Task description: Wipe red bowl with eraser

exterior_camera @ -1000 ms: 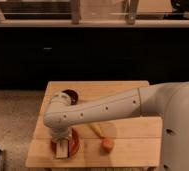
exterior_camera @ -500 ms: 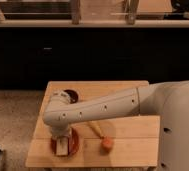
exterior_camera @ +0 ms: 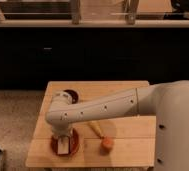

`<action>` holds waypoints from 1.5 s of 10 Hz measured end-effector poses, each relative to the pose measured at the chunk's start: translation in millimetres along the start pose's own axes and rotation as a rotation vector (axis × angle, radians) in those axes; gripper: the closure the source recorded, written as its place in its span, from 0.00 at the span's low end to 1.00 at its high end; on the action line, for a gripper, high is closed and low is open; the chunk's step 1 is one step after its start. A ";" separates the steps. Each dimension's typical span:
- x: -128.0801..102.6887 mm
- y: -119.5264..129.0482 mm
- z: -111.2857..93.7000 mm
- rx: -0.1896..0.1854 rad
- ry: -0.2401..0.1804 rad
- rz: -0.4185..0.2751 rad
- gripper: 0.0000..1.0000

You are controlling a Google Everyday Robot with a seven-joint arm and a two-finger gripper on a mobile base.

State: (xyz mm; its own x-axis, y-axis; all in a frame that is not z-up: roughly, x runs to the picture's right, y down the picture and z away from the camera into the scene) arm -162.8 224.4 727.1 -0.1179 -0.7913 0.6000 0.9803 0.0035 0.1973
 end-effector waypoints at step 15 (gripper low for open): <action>21.7 -4.5 11.8 0.040 0.081 -0.027 1.00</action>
State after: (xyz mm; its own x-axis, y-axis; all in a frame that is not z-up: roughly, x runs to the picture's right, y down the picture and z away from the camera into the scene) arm -171.6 214.4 748.4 -0.1294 -0.8383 0.5296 0.9697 0.0046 0.2442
